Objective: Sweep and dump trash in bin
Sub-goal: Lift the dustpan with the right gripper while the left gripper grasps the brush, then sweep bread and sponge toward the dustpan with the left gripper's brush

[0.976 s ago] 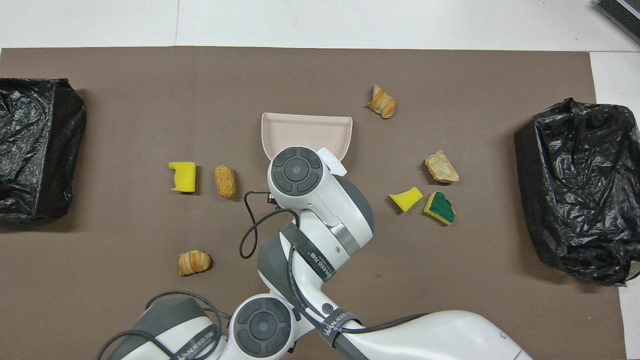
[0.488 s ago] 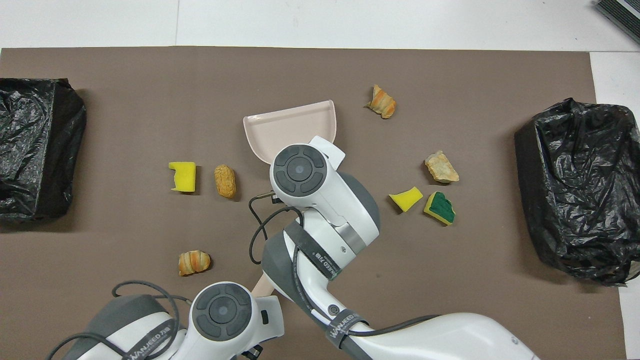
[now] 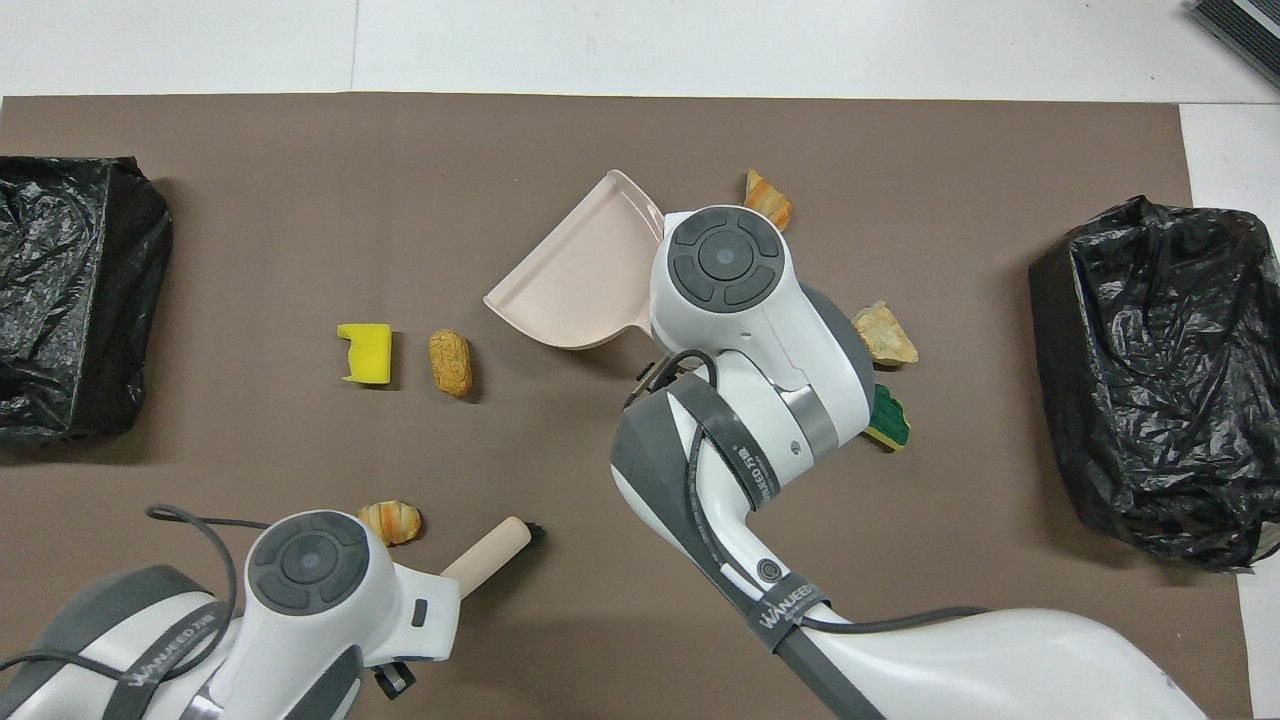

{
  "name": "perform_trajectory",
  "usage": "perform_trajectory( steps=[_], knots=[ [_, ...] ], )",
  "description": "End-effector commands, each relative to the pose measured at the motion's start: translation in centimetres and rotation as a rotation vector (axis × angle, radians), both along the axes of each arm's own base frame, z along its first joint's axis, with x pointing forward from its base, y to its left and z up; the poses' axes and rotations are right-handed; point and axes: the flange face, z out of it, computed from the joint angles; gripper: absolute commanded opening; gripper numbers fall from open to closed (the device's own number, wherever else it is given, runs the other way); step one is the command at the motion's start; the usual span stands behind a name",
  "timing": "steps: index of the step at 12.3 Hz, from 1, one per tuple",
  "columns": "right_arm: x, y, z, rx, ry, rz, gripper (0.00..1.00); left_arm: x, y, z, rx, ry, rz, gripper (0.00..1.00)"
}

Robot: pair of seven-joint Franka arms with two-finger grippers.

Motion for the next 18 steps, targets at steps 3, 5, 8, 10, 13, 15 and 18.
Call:
perform_trajectory(
  steps=[3, 5, 8, 10, 13, 15, 18],
  knots=[
    [-0.1, -4.7, -0.8, 0.008, 0.046, 0.479, 0.00, 3.9, 5.7, -1.1, -0.085, -0.089, -0.042, 0.00],
    [-1.0, -5.0, -1.2, -0.053, 0.053, 0.528, 0.00, 6.9, 5.6, -0.8, -0.100, -0.158, -0.032, 0.00],
    [-1.4, -5.2, -1.4, -0.055, 0.057, 0.533, 0.00, 11.3, 5.8, 1.5, -0.098, -0.167, 0.003, 0.00],
    [-1.6, -5.1, -1.4, -0.057, 0.062, 0.534, 0.00, 12.2, 5.8, 5.4, -0.095, -0.184, 0.018, 0.00],
    [-2.2, -4.1, -1.3, -0.058, 0.058, 0.543, 0.00, 11.9, 6.8, 8.1, -0.035, -0.215, 0.267, 0.00],
    [-2.5, -3.4, -1.5, -0.059, 0.050, 0.551, 0.00, 12.2, 8.1, 7.9, 0.003, -0.232, 0.429, 0.00],
    [-3.5, -1.9, -1.7, -0.074, 0.052, 0.577, 0.00, 12.8, 10.0, 6.4, 0.120, -0.260, 0.720, 0.00]
  ],
)
